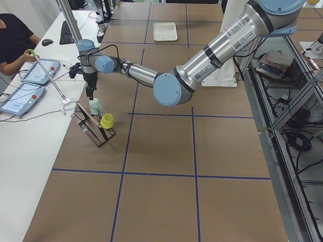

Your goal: Left arm grabs green cup and hands to right arm on tray

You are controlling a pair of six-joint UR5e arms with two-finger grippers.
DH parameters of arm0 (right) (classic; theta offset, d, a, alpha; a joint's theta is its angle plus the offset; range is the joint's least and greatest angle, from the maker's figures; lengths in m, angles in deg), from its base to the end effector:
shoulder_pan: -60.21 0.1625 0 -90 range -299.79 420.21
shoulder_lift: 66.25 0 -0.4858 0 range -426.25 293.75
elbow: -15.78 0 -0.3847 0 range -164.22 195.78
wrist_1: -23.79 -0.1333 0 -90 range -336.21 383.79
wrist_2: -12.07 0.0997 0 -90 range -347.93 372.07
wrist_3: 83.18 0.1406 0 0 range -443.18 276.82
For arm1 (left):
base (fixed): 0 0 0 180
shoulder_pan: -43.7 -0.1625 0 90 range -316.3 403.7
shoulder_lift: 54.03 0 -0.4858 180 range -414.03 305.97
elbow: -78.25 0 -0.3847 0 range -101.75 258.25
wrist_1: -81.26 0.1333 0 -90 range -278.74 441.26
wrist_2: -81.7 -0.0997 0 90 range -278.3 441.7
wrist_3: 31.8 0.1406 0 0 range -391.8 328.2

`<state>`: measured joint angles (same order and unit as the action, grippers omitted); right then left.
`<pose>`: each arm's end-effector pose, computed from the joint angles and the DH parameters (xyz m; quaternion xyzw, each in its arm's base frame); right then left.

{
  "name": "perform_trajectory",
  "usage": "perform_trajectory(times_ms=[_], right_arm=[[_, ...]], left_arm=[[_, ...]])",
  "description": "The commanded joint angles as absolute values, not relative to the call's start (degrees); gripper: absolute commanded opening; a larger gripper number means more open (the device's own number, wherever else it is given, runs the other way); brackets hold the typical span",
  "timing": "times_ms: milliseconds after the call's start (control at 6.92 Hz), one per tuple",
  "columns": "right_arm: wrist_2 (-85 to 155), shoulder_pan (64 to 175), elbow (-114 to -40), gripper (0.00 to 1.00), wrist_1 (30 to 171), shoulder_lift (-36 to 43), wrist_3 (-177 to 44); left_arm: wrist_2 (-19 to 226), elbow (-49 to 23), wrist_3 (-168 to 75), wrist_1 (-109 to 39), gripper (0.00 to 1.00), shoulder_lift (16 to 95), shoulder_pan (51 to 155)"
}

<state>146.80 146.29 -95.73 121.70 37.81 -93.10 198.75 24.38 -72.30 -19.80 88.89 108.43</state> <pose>0.0095 -0.3638 0.6845 0.0162 -0.3802 -0.1099 0.9182 0.3225 -0.8458 0.4084 0.0732 0.3177 -0.0693 0.9428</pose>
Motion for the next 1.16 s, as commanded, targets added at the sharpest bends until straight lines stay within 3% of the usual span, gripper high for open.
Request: perform_trajectory(times_ms=[0, 1012], right_arm=[[146.81, 146.17, -95.66, 1.00, 121.70, 37.81, -93.11], [146.90, 145.12, -95.22, 1.00, 121.70, 37.81, -93.11]], left_arm=[[197.27, 28.23, -72.41, -21.57, 0.97, 90.55, 107.86], [199.45, 31.40, -72.67, -24.64, 0.95, 89.59, 108.22]])
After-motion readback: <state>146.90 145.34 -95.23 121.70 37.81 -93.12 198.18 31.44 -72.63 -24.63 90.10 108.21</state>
